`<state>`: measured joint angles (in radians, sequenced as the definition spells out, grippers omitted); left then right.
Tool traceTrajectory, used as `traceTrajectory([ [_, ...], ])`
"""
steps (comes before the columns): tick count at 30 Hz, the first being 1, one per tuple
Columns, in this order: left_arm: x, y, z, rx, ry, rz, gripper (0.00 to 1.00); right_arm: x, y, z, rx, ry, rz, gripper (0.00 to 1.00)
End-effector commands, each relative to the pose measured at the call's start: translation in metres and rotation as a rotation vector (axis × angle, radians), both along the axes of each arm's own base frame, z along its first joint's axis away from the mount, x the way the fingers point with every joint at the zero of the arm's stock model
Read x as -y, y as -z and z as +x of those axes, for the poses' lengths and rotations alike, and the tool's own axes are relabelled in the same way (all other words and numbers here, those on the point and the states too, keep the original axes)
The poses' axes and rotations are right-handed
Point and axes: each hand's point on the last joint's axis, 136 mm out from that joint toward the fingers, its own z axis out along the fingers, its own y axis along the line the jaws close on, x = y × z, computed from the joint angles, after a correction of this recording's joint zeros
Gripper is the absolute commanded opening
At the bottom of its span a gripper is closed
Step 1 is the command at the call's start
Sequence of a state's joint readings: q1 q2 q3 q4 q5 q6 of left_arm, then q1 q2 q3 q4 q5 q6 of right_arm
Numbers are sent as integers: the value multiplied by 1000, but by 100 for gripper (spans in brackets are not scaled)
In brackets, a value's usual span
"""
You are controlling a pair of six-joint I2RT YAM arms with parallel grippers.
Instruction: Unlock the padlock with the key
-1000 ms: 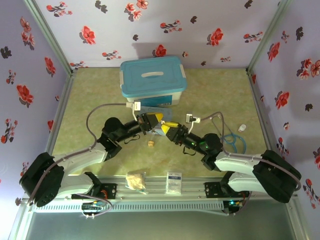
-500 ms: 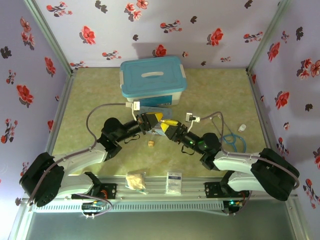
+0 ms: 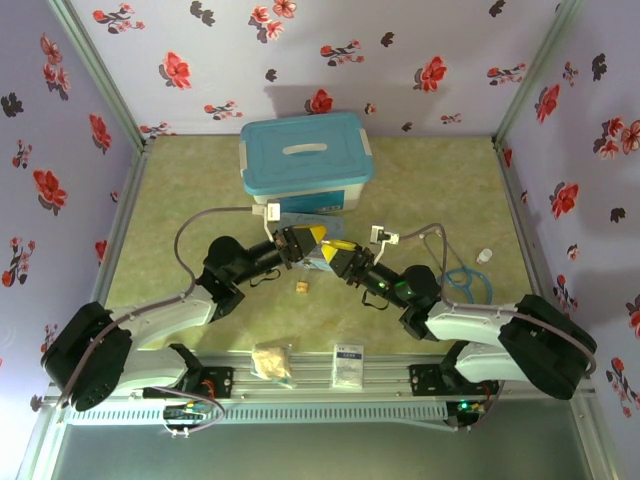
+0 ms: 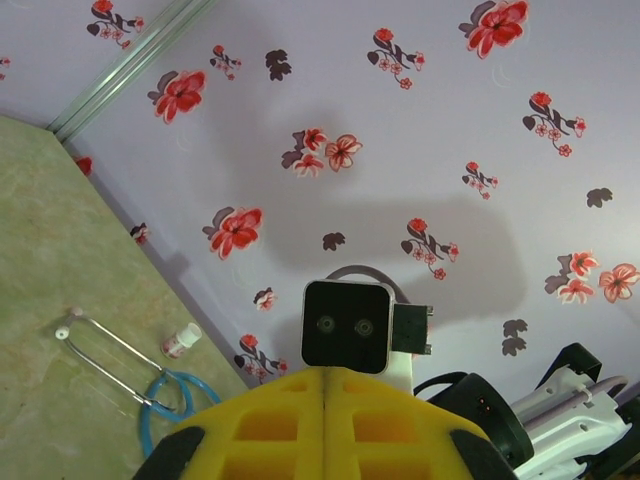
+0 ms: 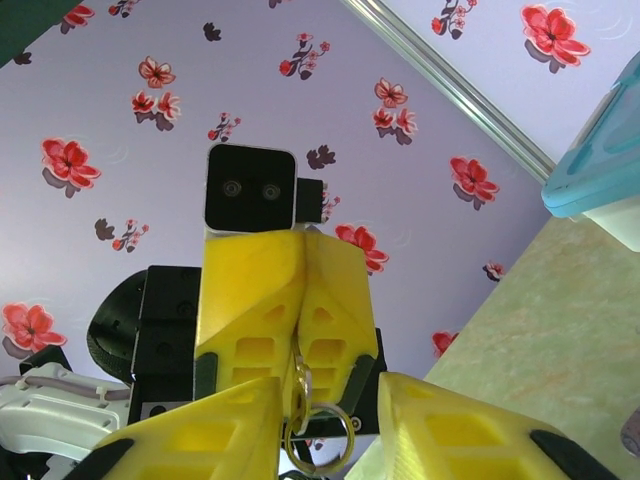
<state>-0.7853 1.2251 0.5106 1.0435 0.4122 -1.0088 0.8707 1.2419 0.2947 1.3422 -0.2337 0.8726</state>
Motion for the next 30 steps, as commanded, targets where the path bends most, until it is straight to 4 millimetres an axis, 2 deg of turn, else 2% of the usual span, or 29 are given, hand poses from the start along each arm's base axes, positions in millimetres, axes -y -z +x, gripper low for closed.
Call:
traceTrajectory([
  [1,-2,-4,-3,24,13,-26,0,4,-23,-3,67,8,51,27],
  [3,-2,-4,-3,24,12,-28,0,3,-23,-3,68,4,49,15],
  [4,-3,-5,-4,27,13,-31,0,3,-22,-3,66,5,48,13],
  [13,-2,-2,-3,16,14,-29,0,0,-22,-1,57,-3,49,17],
  [19,-2,-1,-3,15,14,-27,0,0,-22,-1,59,-4,47,5],
  [25,-3,1,-1,8,6,-21,0,0,-16,-2,45,-7,39,0],
  [26,-4,2,2,-1,-6,-20,4,1,-14,-2,38,-5,37,0],
  [27,-7,5,6,-15,-30,-15,25,1,-11,-2,30,-5,33,0],
  [28,-10,9,10,-31,-53,-5,42,2,-9,-2,25,-3,30,0],
  [29,-14,15,16,-51,-86,18,54,3,-5,-2,15,2,26,0],
  [30,-17,18,18,-50,-116,41,57,5,-2,-1,6,9,23,0],
])
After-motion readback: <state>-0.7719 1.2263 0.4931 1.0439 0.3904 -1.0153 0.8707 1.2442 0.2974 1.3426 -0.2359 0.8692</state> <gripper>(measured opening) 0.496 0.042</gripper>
